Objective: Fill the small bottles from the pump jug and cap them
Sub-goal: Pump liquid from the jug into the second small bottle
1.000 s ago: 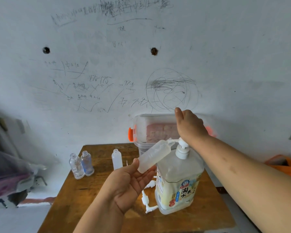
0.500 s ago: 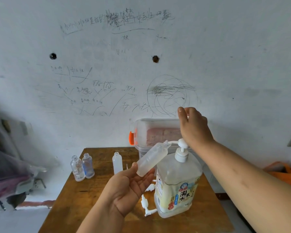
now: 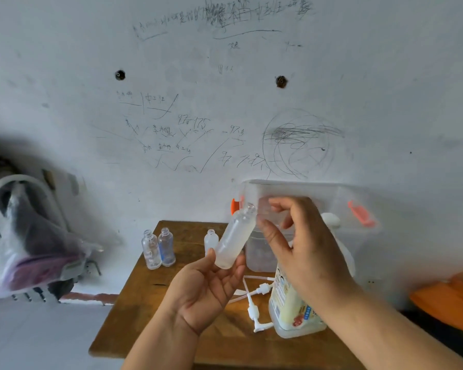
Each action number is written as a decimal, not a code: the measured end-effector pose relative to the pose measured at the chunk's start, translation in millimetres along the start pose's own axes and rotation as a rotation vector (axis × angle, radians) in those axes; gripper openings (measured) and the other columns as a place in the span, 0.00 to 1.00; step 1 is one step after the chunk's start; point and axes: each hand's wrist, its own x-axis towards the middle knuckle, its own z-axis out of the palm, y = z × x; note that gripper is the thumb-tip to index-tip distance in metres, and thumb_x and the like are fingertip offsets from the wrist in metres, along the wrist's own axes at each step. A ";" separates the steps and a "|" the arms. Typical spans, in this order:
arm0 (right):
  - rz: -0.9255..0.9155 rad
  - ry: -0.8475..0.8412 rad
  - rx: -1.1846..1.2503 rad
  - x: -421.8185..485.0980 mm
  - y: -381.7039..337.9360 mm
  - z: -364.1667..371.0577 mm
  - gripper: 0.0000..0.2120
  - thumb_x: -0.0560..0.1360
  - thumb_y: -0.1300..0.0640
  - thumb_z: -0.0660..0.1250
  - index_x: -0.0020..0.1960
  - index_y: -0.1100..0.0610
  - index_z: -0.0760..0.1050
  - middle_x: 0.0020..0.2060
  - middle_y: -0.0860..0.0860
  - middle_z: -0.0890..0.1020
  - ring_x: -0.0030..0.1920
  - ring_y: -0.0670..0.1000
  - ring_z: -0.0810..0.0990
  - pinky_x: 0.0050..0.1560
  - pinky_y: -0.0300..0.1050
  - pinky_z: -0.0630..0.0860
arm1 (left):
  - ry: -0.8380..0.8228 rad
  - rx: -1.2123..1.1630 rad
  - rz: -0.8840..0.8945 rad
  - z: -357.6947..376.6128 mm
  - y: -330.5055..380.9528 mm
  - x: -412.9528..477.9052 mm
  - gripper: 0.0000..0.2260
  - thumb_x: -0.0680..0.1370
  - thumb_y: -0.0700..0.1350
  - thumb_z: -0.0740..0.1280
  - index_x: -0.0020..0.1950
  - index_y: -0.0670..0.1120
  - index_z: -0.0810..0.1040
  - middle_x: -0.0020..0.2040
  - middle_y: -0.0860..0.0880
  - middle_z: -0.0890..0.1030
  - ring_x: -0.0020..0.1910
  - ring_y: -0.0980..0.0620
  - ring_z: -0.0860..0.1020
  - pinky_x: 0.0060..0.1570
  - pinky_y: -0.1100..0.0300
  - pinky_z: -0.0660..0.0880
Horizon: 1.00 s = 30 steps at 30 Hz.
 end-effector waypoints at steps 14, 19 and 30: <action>0.637 -0.519 0.407 -20.7 -23.9 112.1 0.24 0.70 0.41 0.71 0.62 0.47 0.71 0.51 0.42 0.79 0.49 0.42 0.77 0.46 0.36 0.76 | 0.064 0.031 -0.060 -67.1 26.2 -3.9 0.20 0.82 0.47 0.59 0.67 0.35 0.72 0.51 0.32 0.81 0.42 0.39 0.84 0.41 0.49 0.83; 0.688 -0.598 0.394 -27.4 -22.2 135.2 0.24 0.70 0.42 0.71 0.63 0.46 0.70 0.52 0.41 0.77 0.49 0.42 0.76 0.41 0.30 0.73 | 0.176 0.103 -0.075 -89.2 33.6 2.8 0.18 0.82 0.49 0.59 0.65 0.38 0.73 0.56 0.33 0.82 0.53 0.38 0.83 0.50 0.48 0.81; 0.768 -0.607 0.176 -20.4 -4.0 203.2 0.29 0.72 0.43 0.70 0.70 0.50 0.66 0.65 0.49 0.75 0.63 0.51 0.75 0.56 0.45 0.73 | 0.636 0.631 0.360 -131.4 64.6 28.2 0.15 0.78 0.48 0.69 0.63 0.45 0.74 0.53 0.46 0.80 0.53 0.47 0.80 0.54 0.51 0.80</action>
